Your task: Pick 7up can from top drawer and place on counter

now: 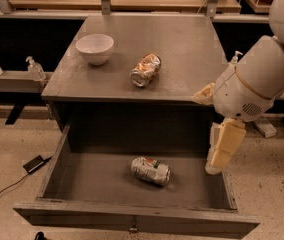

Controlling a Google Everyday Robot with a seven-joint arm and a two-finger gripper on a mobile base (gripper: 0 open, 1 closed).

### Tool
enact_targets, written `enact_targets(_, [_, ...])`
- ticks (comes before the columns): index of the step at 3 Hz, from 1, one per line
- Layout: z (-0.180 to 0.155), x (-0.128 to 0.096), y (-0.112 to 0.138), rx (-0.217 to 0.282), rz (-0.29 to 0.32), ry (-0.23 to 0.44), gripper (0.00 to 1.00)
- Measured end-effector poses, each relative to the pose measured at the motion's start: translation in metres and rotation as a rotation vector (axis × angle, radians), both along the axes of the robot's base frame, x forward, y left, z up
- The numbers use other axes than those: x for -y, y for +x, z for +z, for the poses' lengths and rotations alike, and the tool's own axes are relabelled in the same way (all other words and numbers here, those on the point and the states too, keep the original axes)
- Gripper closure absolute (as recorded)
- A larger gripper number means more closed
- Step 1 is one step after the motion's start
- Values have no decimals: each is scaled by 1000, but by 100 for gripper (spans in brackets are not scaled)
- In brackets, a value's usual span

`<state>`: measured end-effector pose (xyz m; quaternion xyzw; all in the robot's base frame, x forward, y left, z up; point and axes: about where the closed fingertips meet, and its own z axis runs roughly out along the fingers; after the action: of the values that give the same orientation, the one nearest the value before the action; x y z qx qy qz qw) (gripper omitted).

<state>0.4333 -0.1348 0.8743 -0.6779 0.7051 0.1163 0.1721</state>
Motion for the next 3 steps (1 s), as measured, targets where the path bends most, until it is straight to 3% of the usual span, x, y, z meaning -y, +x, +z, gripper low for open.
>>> enact_targets(2, [-12, -10, 13, 24, -12, 34, 0])
enact_targets(3, [-87, -49, 28, 35, -60, 114, 0])
